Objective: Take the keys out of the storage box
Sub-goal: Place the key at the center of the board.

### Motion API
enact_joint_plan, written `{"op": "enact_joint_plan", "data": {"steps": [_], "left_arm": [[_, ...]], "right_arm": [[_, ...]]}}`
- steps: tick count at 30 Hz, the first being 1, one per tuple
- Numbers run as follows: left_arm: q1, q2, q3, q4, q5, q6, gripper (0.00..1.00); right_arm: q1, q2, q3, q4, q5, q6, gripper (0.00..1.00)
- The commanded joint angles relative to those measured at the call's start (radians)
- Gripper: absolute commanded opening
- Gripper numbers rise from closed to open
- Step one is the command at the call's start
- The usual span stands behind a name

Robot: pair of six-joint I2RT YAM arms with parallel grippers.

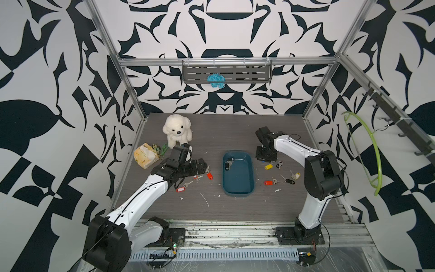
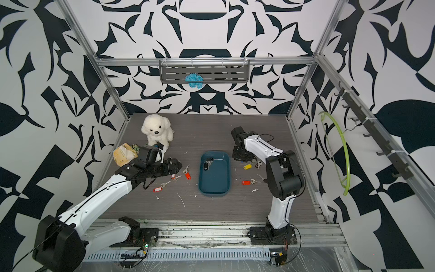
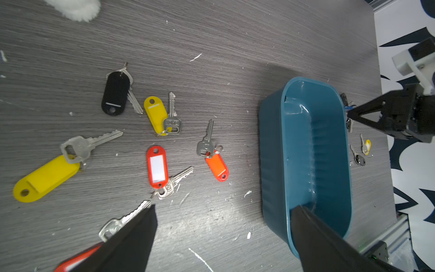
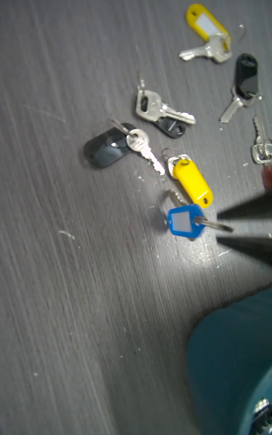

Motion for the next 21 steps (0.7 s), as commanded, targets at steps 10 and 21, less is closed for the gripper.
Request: {"op": "enact_joint_plan", "data": {"steps": [10, 21], "left_arm": [[-0.030, 0.020, 0.041, -0.049, -0.027, 0.015, 0.96], [-0.306, 0.248, 0.379, -0.227, -0.269, -0.005, 0.94]], "right_arm": [[-0.031, -0.229, -0.046, -0.023, 0.060, -0.030, 0.50], [-0.060, -0.669, -0.248, -0.029, 0.135, -0.140, 0.40]]}}
